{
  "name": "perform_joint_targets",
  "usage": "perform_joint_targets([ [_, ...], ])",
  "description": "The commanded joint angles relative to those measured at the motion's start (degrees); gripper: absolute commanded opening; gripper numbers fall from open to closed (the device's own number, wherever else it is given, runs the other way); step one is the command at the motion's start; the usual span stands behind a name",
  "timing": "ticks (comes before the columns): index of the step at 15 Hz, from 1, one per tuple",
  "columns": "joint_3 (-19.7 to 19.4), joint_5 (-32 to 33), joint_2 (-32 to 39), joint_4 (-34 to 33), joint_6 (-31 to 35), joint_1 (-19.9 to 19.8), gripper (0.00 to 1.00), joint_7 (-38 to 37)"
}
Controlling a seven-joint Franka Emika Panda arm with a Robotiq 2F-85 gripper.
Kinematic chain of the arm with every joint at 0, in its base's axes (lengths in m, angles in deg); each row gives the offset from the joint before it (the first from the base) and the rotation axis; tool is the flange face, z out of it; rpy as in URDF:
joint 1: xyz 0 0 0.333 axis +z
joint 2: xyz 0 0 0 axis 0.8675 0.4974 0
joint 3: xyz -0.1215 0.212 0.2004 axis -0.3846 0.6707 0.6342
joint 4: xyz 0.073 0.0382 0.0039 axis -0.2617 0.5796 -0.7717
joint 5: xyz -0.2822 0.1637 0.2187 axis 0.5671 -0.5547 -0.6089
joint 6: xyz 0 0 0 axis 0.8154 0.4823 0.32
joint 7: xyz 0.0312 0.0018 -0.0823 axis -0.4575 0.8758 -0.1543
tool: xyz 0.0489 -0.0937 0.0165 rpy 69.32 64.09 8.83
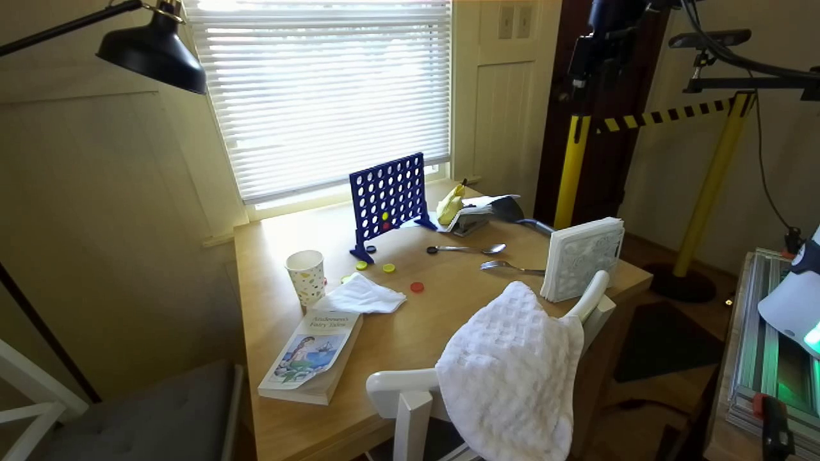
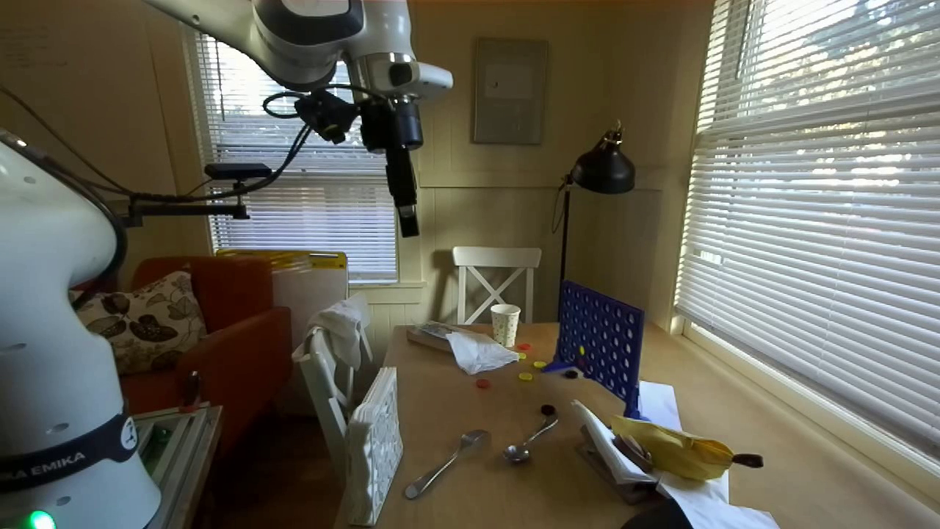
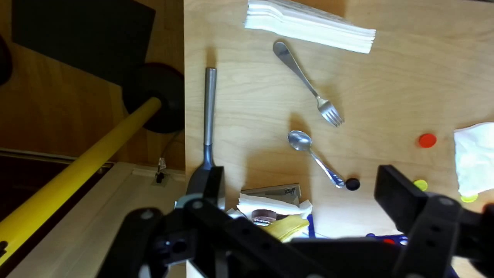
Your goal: Take out the items in the blue object
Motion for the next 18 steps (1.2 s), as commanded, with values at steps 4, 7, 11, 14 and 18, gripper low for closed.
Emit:
perform_joint_targets([
  [4, -0.9, 1.3, 1.1, -0.9, 4.6, -2.2, 1.0, -4.7],
  [7, -4.4, 0.7, 2.5, -3.2, 10.5, -5.5, 1.0, -5.9],
  [11, -10.4, -4.2, 9.4, -10.0, 17.2, -8.0, 1.0, -5.9],
  [14, -13.7, -10.7, 17.2, -18.6, 16.1, -7.3, 1.0, -6.9],
  [18, -15.5, -20.1, 28.6, -31.8, 7.3, -5.7, 1.0, -8.5],
])
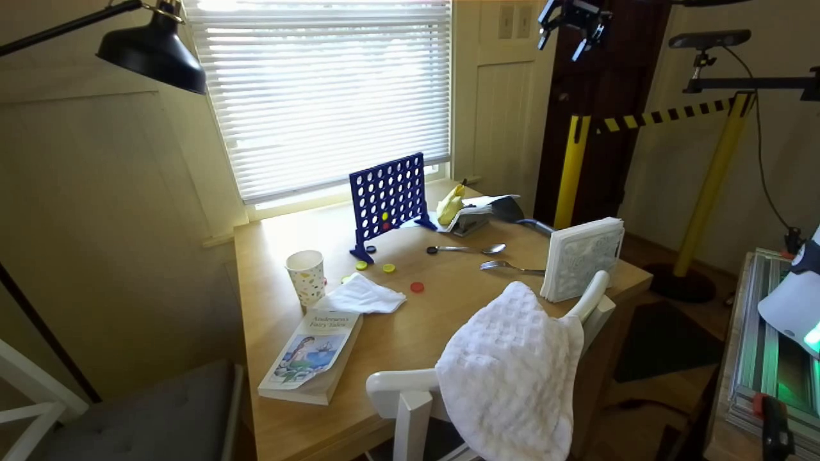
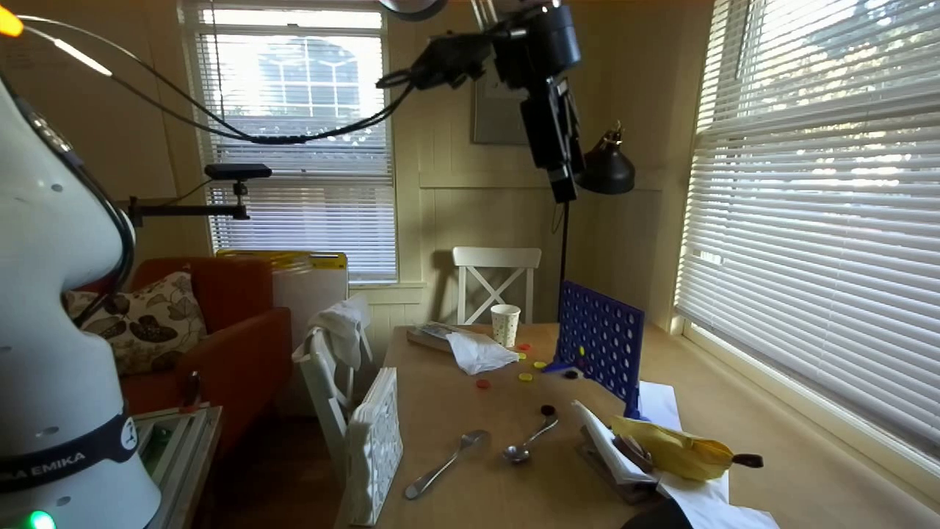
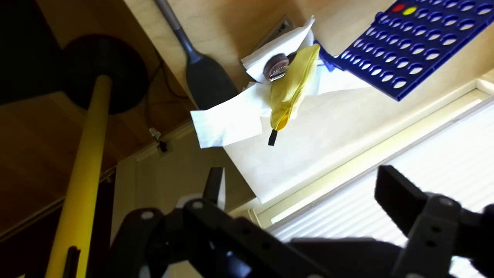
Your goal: Take out the items in the blue object
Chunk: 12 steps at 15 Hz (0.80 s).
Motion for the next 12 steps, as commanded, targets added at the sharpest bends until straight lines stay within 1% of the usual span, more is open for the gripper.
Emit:
perform_joint_targets([
  [1, -1.5, -8.5, 11.9, -14.3, -7.7, 1.6, 1.0, -3.3],
  [2, -1.7, -10.0, 14.5, -17.4, -9.5, 1.3, 1.0, -4.8],
  [3, -0.9, -6.4, 8.4, -9.4, -5.1, 1.2, 1.0, -2.4],
  [4, -1.0, -6.6, 10.2, -11.2, -5.6, 1.2, 1.0, -2.6],
  [5, -1.0, -6.6, 10.6, -11.3, -5.4, 1.2, 1.0, -2.5],
  [9, -1.0, -6.6, 9.8, -11.0, -5.4, 1.2, 1.0, -2.5],
  [10, -1.2, -6.7, 12.8, -13.6, -5.1, 0.8, 1.0, -6.0],
  [11, -1.7, -7.8, 15.1, -16.4, -6.5, 0.6, 1.0, -7.6],
  [12, -2.1, -7.5, 17.5, -19.4, -7.9, 0.2, 1.0, -10.3],
])
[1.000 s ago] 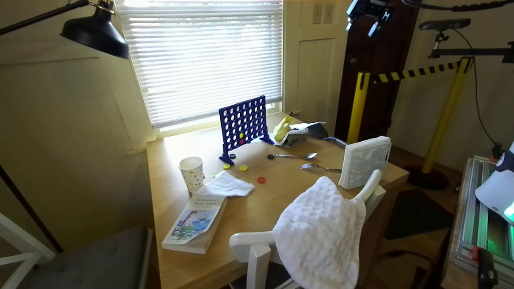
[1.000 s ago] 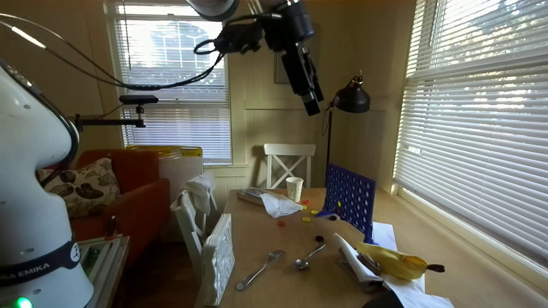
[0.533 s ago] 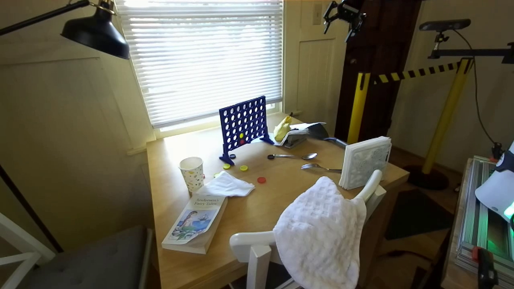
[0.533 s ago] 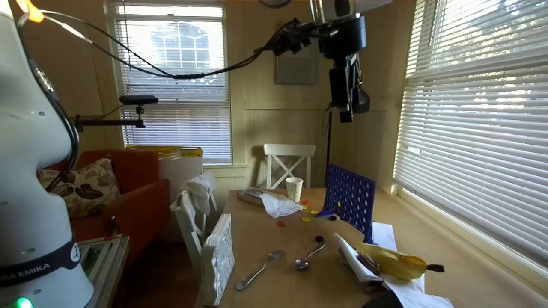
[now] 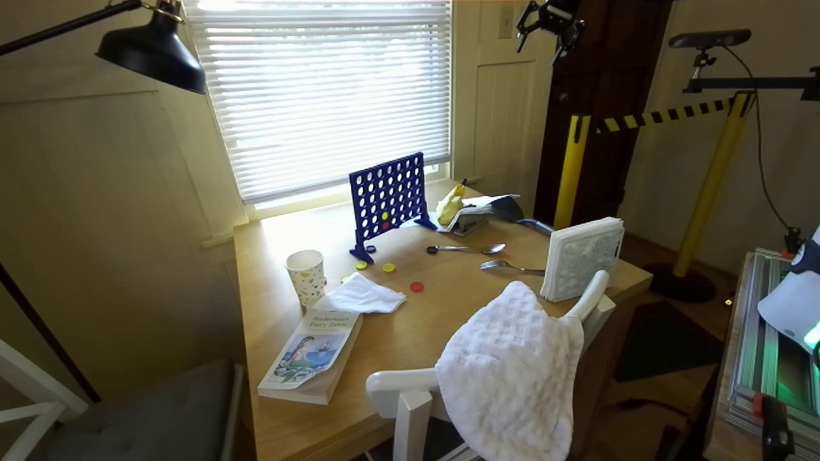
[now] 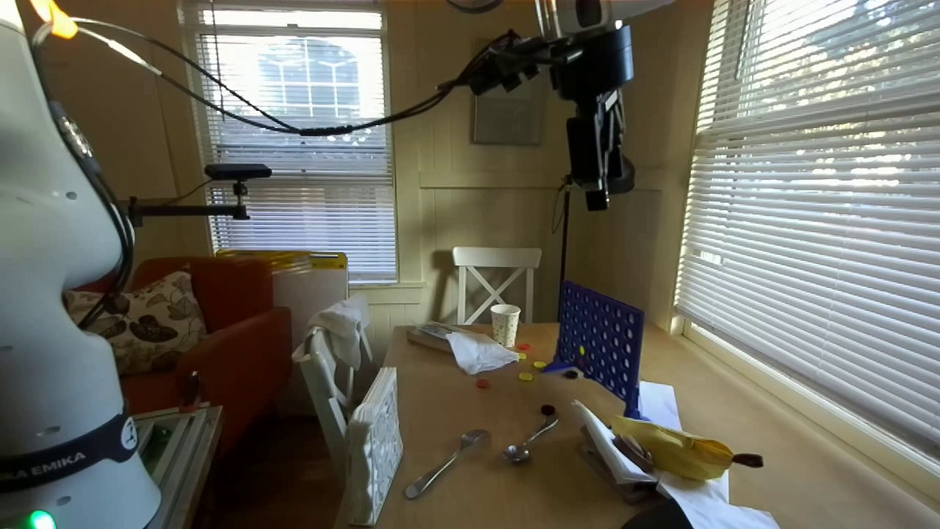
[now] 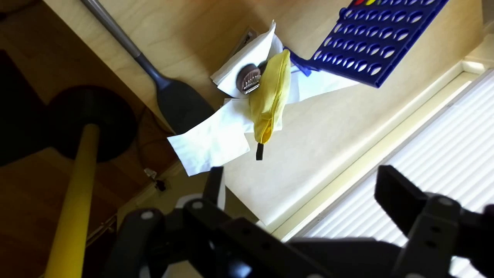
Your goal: Take out the items in the blue object
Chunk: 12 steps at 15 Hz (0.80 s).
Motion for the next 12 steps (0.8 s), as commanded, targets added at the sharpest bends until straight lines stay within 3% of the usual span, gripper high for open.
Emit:
perform_joint_targets([
  [1, -1.9, -2.0, 9.0, -10.4, -4.7, -0.6, 1.0, -7.5],
  [6, -3.6, -3.3, 22.3, -25.5, -16.7, -1.4, 1.0, -14.8],
  [12, 1.2, -16.6, 36.4, -42.0, -20.5, -3.9, 1.0, -12.3],
])
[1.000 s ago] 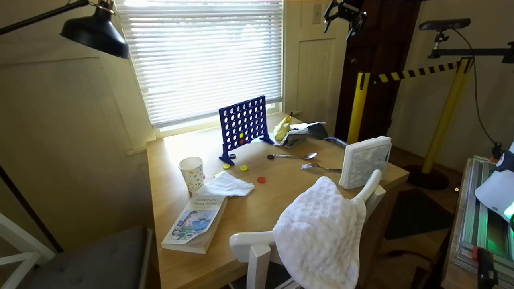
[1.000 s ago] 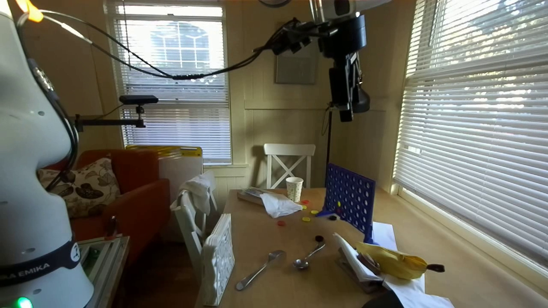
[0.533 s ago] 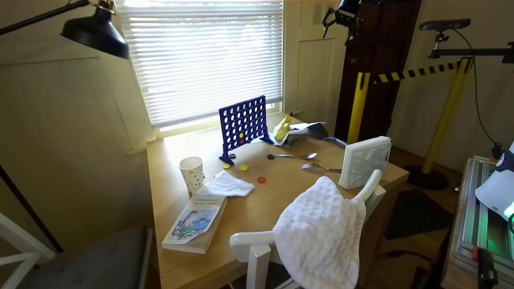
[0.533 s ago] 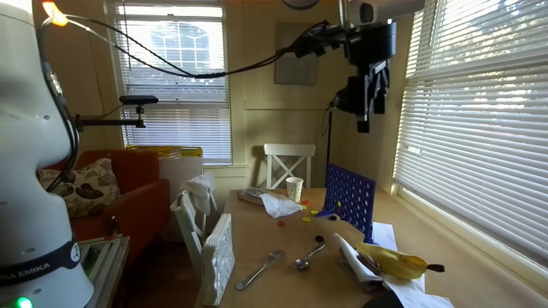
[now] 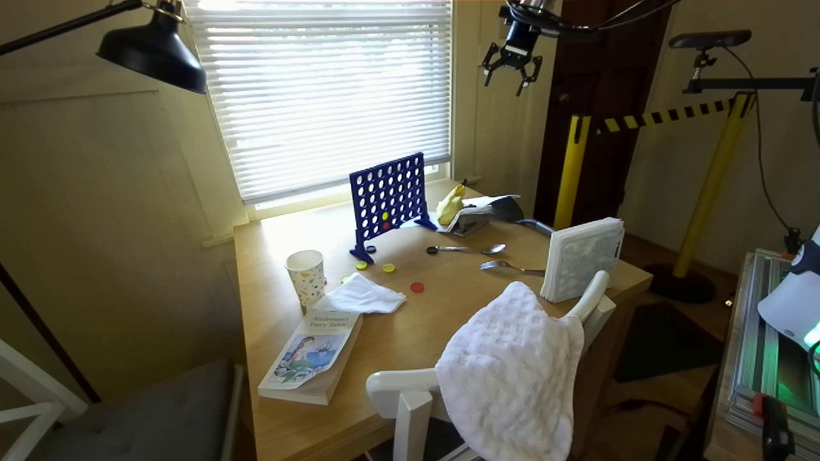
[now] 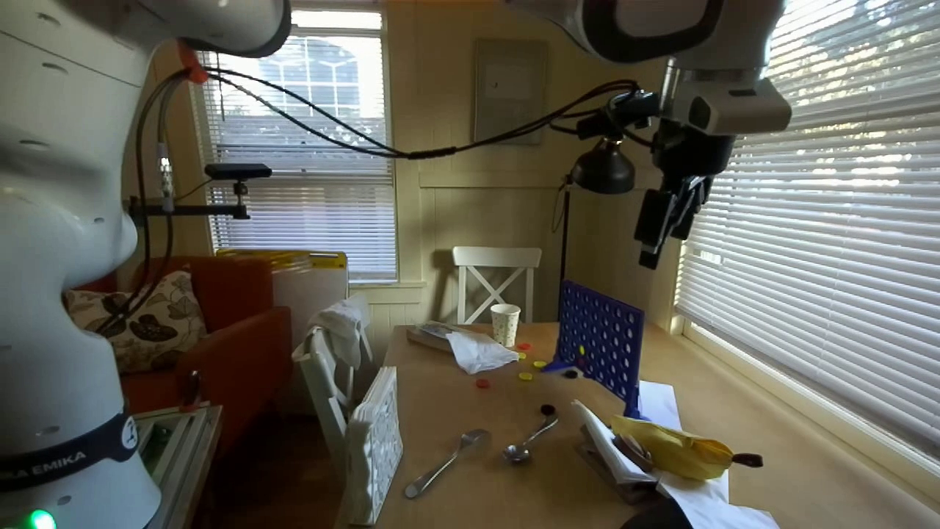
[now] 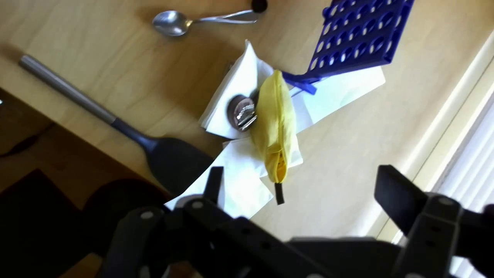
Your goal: Take out the items in the blue object
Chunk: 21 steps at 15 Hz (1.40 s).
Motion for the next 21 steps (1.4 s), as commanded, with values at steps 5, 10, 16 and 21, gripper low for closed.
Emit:
perform_joint_targets([
  [5, 3.1, -4.2, 10.0, -13.0, -1.4, -1.7, 1.0, -4.5],
  [10, 4.0, -6.8, 15.4, -20.2, -2.4, -3.1, 1.0, -9.0],
  [16, 7.2, -13.8, 27.6, -35.5, -11.6, -6.6, 1.0, -21.8],
  [21, 10.6, -17.3, 37.1, -45.8, -12.5, -7.8, 1.0, -25.2],
])
